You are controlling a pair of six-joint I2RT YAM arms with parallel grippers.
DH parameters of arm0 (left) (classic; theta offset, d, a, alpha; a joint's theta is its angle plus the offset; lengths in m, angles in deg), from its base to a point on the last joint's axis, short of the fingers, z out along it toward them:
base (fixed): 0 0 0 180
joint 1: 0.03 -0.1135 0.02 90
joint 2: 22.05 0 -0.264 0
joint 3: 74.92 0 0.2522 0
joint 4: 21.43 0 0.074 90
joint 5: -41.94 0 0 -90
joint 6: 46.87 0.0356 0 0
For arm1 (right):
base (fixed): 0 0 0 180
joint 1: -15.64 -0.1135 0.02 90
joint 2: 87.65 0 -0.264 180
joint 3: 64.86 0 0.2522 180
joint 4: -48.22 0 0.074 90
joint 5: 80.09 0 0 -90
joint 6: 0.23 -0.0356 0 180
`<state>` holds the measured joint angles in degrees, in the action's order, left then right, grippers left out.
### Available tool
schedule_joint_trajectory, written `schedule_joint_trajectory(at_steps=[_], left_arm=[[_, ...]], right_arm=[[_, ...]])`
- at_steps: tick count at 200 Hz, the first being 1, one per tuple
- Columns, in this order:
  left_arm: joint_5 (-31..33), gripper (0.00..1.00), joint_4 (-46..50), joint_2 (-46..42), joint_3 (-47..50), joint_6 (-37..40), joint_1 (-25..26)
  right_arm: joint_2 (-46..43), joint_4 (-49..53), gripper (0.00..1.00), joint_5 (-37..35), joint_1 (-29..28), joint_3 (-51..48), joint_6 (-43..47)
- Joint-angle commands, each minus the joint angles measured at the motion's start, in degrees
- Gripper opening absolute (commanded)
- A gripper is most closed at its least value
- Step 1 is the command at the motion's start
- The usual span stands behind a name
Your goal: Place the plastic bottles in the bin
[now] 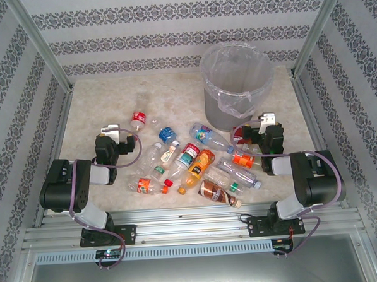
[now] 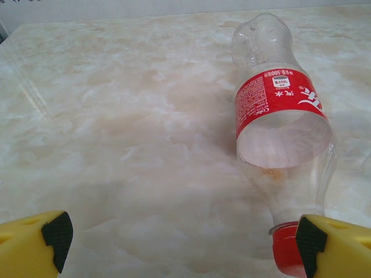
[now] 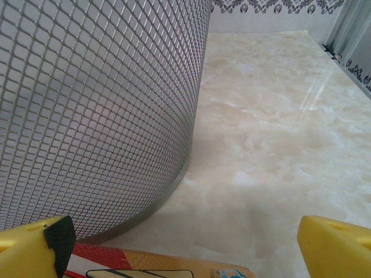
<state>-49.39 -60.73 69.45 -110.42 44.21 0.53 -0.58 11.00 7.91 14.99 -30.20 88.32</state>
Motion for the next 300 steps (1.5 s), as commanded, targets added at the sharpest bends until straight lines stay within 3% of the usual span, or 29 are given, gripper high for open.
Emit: schedule_joint_trajectory(at_steps=[1, 75, 99, 132, 173, 216, 265, 300], left_arm=[[-0.67, 1.0, 0.15, -0.7, -0.76, -0.64, -0.83], [-0.57, 1.0, 0.04, -0.71, -0.7, -0.64, -0.83], [0.26, 1.0, -3.8, -0.8, 1.34, -0.95, -0.77], [0.59, 1.0, -2.12, -3.54, 1.34, -0.73, -0.58], [6.07, 1.0, 8.58, -9.94, -1.57, 1.03, 2.23], [11.47, 1.0, 25.13, -18.24, -8.13, 2.29, 10.74], [10.21, 1.0, 49.47, -25.87, -18.82, -9.88, 20.41], [3.65, 1.0, 65.92, -28.8, -25.64, -21.05, 22.12]], right_arm=[[-0.36, -0.52, 0.98, 1.23, -0.33, 1.15, 0.41], [-0.38, -0.52, 0.98, 1.35, -0.06, 1.15, 0.14], [-0.58, -1.81, 0.98, 0.62, -0.06, 0.28, -0.37], [-5.23, 0.62, 0.98, 0.35, -0.08, -0.38, -0.06], [-13.99, 7.91, 0.98, -1.31, -0.99, -0.87, -1.08], [-25.64, 24.43, 0.98, -6.56, -4.85, 0.1, -2.15], [-43.25, 47.04, 0.98, -15.45, -13.86, 1.9, -11.39], [-50.51, 63.45, 0.98, -13.19, -19.35, 6.79, -21.61]])
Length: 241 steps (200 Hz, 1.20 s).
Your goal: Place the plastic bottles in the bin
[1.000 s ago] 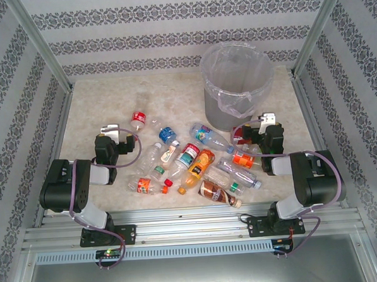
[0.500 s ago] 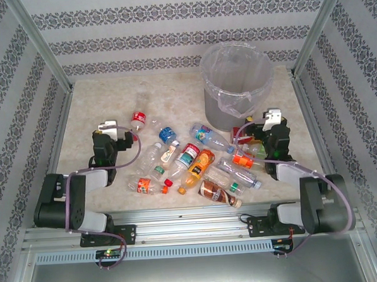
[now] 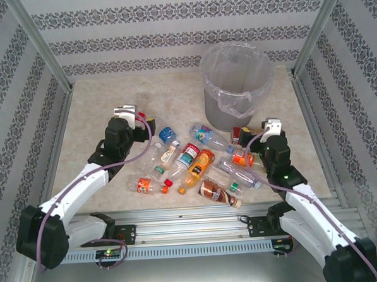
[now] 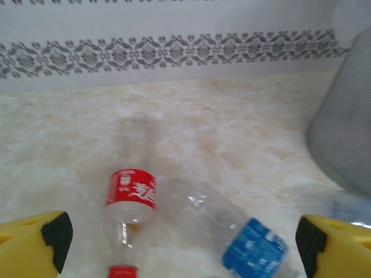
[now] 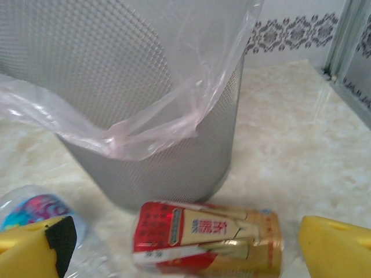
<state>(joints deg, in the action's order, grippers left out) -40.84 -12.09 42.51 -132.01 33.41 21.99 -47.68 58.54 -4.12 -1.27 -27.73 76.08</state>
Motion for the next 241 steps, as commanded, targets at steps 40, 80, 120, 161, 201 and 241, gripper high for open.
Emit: schedule_joint_trajectory(at_steps=[40, 80, 120, 161, 201, 241], left_arm=[[-21.08, 1.0, 25.57, -5.12, -7.95, -9.94, 0.66], [-31.37, 1.0, 35.93, -5.42, -14.55, -3.52, 0.68], [-39.96, 1.0, 43.22, -4.77, -19.43, 0.35, 0.66], [-45.77, 1.0, 55.34, -4.56, -25.15, 8.89, 0.7], [-49.21, 1.0, 49.04, -7.55, -19.9, 7.48, 0.66], [-50.34, 1.0, 40.68, -9.7, -14.87, 5.68, 0.59]], right_arm=[[-2.88, 29.07, 0.98, -0.96, -13.25, 10.74, -15.66], [4.13, 38.6, 0.97, -3.02, -28.47, 18.18, -13.63], [10.78, 47.39, 0.82, -1.37, -39.14, 23.73, -12.08], [14.89, 48.99, 0.72, 2.13, -45.31, 23.01, -13.75], [19.72, 47.47, 0.68, 2.12, -48.19, 21.54, -13.68], [24.65, 46.17, 0.68, 4.46, -48.54, 21.17, -11.52]])
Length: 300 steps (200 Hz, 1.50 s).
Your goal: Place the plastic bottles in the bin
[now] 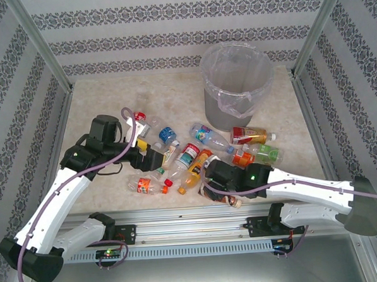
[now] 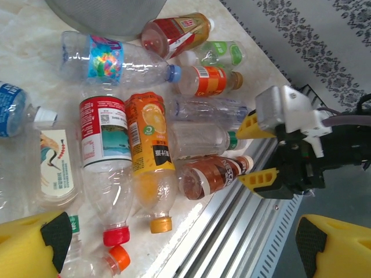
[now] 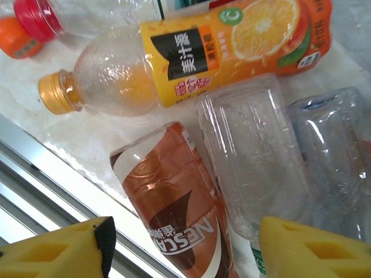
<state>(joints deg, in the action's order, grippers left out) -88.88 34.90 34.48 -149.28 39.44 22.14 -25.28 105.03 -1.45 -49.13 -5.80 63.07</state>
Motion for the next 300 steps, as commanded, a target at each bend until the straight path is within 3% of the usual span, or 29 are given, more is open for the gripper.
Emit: schedule_joint_trajectory(at_steps=[1, 99, 265, 300], left_arm=[[-2.23, 1.0, -6.46, -1.77, 2.45, -0.4, 0.43], [2.81, 1.0, -9.26, -7.38, 5.24, -1.13, 0.35], [4.26, 1.0, -9.27, -7.19, 5.51, -1.59, 0.05], [4.34, 1.0, -9.29, -7.19, 5.48, -1.5, 0.02]], right_arm=[[2.37, -0.33, 0.68, 1.83, -0.73, -0.7, 1.57], [14.7, -1.72, 0.61, 2.86, -1.58, 2.12, 7.27], [25.95, -4.99, 0.7, 3.64, -2.81, 5.65, 9.52], [26.34, -5.07, 0.6, 3.95, -2.77, 5.77, 9.55]])
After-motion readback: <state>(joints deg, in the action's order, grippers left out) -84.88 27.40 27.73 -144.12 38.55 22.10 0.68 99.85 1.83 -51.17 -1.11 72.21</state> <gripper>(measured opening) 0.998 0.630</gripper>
